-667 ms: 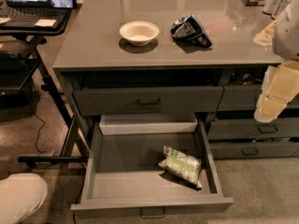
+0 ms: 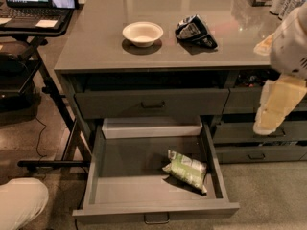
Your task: Pick green jalapeno chip bag from middle drawer and place on counter
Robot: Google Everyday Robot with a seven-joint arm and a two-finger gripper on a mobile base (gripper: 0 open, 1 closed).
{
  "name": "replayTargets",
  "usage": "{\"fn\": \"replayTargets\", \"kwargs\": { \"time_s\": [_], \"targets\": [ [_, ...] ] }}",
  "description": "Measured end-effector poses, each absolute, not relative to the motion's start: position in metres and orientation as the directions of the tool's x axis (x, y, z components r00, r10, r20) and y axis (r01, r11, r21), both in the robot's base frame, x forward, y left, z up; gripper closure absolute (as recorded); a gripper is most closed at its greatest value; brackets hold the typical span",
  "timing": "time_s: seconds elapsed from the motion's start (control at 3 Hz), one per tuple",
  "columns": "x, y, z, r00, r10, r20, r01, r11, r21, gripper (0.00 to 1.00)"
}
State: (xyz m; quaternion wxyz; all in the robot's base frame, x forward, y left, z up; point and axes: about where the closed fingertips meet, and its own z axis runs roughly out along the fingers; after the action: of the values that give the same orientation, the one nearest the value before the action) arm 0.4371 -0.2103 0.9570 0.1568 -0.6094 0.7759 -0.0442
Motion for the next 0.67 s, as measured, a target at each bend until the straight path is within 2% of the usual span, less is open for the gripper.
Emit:
{"fn": "replayTargets", "kwargs": {
  "time_s": [0.67],
  "targets": [
    [0.428, -0.208, 0.844, -0.169, -0.967, -0.192, -0.939, 0.217, -0.267, 0.0]
  ]
}}
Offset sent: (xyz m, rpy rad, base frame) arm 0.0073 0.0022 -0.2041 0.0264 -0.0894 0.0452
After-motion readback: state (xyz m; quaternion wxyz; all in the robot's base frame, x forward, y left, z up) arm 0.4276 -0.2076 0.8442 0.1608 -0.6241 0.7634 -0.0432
